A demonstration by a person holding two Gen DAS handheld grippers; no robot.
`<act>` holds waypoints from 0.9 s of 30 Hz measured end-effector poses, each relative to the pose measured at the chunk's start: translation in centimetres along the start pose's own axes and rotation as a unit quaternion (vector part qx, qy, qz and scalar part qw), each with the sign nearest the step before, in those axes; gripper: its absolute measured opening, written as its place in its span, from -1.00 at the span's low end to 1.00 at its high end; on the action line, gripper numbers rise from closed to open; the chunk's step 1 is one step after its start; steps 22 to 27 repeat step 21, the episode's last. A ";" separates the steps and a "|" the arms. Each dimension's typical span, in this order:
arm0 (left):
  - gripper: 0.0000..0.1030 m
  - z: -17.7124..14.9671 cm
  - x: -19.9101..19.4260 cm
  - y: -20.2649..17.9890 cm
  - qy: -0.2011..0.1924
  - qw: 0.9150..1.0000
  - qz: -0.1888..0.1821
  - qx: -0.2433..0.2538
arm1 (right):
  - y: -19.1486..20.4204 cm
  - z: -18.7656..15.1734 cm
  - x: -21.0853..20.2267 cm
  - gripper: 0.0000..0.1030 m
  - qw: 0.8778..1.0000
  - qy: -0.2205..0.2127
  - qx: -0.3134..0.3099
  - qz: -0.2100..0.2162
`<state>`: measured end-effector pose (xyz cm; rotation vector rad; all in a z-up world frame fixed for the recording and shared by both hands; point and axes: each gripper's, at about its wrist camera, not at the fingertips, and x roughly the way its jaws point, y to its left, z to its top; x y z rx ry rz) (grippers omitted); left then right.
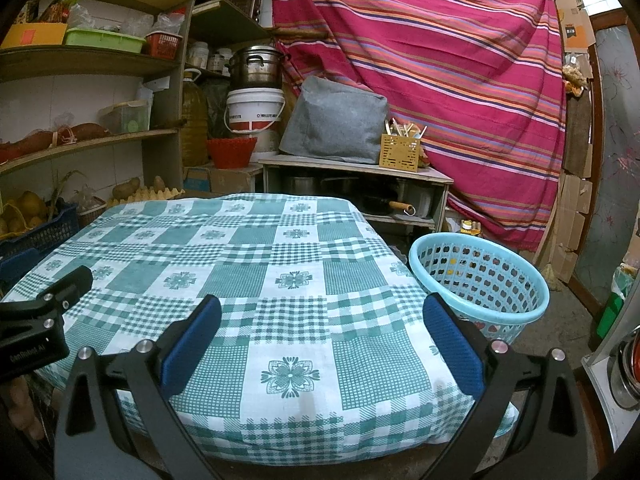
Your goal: Collect trash
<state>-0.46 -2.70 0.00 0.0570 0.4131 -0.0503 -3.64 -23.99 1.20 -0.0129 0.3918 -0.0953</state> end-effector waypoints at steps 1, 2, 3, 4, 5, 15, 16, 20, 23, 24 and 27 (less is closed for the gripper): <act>0.90 0.0 0.0 0.0 0.000 1.000 0.000 0.000 | 0.0 0.0 0.0 0.91 1.000 0.000 0.000 0.000; 0.90 0.0 0.0 0.0 -0.001 1.000 0.000 0.000 | 0.0 0.0 0.0 0.91 1.000 0.000 0.000 0.000; 0.90 0.0 0.0 0.0 -0.001 1.000 0.000 0.000 | 0.0 0.0 0.0 0.91 1.000 0.000 0.000 0.000; 0.90 0.0 0.0 0.0 -0.001 1.000 0.000 0.000 | 0.0 0.0 0.0 0.91 1.000 0.000 0.000 0.000; 0.90 0.1 0.0 0.0 -0.001 1.000 0.000 0.001 | -0.1 0.0 0.0 0.91 1.000 0.000 0.000 0.000; 0.90 0.1 -0.1 0.0 -0.001 1.000 -0.001 0.000 | 0.0 0.0 0.0 0.91 1.000 0.000 0.000 0.000; 0.90 0.2 -0.1 0.0 0.000 1.000 -0.002 0.000 | -0.1 0.0 0.0 0.91 1.000 0.000 -0.001 0.000; 0.90 0.3 -0.2 0.0 0.000 1.000 -0.006 0.000 | 0.0 0.0 0.0 0.91 1.000 0.000 -0.001 0.000; 0.90 0.4 -0.2 0.0 0.000 1.000 -0.006 0.000 | 0.0 0.0 0.0 0.91 1.000 0.000 -0.001 0.000; 0.90 0.4 -0.2 0.0 0.000 1.000 -0.006 0.000 | 0.0 0.0 0.0 0.91 1.000 0.000 -0.001 0.000; 0.90 0.4 -0.2 0.0 0.000 1.000 -0.006 0.000 | 0.0 0.0 0.0 0.91 1.000 0.000 -0.001 0.000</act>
